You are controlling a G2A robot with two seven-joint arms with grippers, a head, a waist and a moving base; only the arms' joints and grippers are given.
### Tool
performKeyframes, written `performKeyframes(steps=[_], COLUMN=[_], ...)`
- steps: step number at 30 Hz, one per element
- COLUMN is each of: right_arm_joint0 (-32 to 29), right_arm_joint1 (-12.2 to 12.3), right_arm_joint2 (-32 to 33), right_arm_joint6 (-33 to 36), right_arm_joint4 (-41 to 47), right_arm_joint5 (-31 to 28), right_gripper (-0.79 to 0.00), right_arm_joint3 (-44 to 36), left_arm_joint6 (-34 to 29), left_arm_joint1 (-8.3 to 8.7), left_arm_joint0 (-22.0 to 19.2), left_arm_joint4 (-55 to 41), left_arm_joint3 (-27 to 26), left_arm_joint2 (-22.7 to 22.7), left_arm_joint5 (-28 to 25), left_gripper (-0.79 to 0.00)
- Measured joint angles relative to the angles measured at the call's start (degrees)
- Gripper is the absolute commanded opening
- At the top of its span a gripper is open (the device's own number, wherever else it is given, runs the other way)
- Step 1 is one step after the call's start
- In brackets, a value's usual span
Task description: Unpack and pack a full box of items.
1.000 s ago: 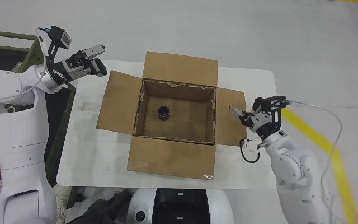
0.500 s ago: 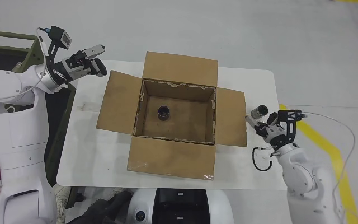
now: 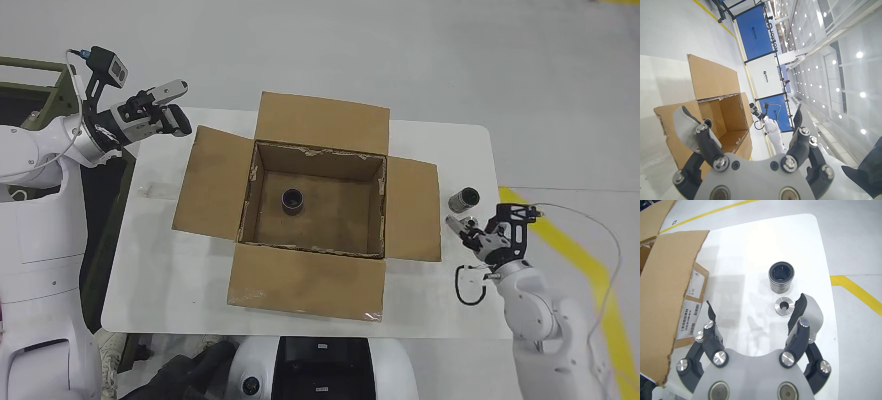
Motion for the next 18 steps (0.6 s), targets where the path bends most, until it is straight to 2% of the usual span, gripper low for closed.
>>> performKeyframes(steps=[18], right_arm_joint0=[6.11], right_arm_joint1=[0.19], right_arm_joint2=[-3.19], right_arm_joint6=[1.22], right_arm_joint4=[-2.53], right_arm_joint5=[3.42], right_gripper=[-0.074], right_arm_joint3=[9.39], left_arm_joint6=[0.00], left_arm_joint1=[0.00], left_arm_joint0=[0.00], left_arm_joint4=[0.00], left_arm_joint3=[0.00], left_arm_joint2=[0.00], left_arm_joint5=[0.00], left_gripper=[0.000])
